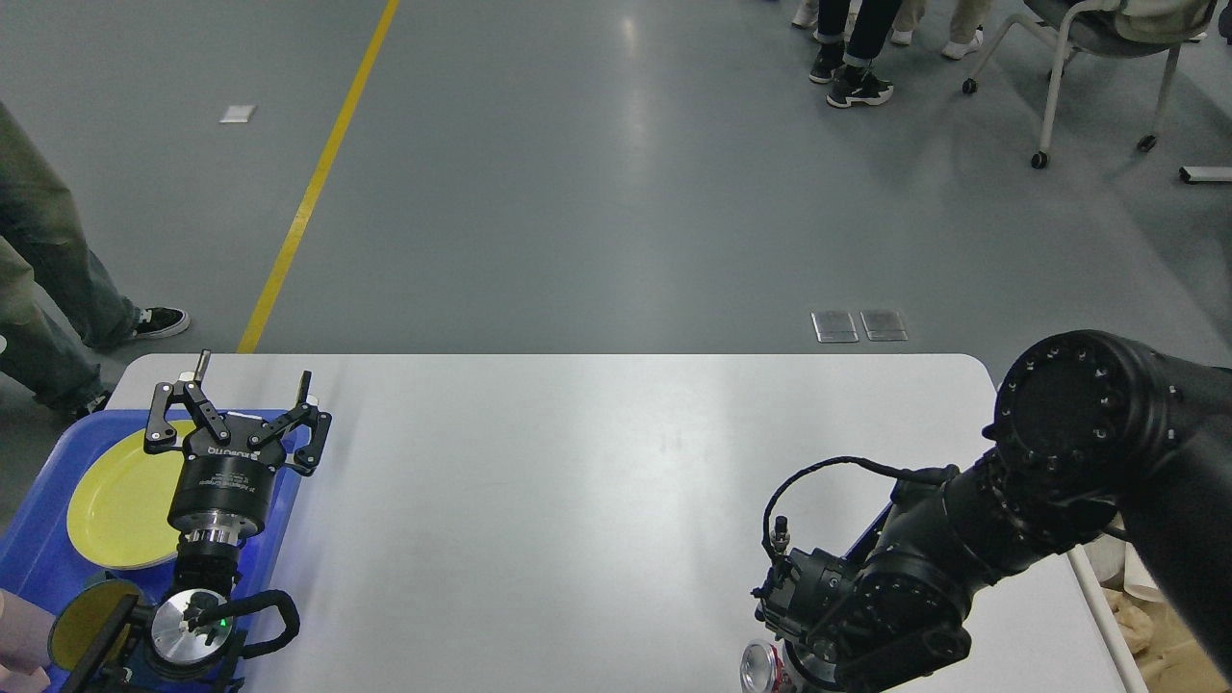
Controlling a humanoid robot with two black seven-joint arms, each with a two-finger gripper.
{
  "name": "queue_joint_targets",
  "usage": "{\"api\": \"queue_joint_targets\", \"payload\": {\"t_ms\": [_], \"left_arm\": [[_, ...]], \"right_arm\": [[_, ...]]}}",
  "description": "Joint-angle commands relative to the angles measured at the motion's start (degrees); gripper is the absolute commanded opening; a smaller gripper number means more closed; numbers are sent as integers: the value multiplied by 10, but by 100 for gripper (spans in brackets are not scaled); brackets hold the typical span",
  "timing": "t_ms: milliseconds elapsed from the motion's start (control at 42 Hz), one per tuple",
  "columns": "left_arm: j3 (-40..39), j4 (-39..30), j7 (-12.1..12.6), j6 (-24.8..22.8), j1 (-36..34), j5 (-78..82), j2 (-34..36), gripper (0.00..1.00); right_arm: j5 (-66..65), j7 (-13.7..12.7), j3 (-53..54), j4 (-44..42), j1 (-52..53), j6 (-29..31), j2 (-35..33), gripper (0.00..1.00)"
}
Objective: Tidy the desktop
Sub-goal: 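Close the right gripper on the red can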
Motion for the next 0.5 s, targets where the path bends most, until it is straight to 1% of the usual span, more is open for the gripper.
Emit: {"api": "queue_joint_targets", "payload": {"t_ms": [0,357,428,476], "left_arm": [[0,0,0,1,0,0,0,96],[0,0,0,1,0,0,0,96],[0,0,0,1,0,0,0,96],[0,0,0,0,0,0,0,96]], "right_arm": [[0,1,-1,0,-1,0,0,36],[4,1,-1,-4,-6,0,4,39],[4,1,-1,-4,-6,0,4,39],[4,1,-1,-4,-6,-1,4,36]]}}
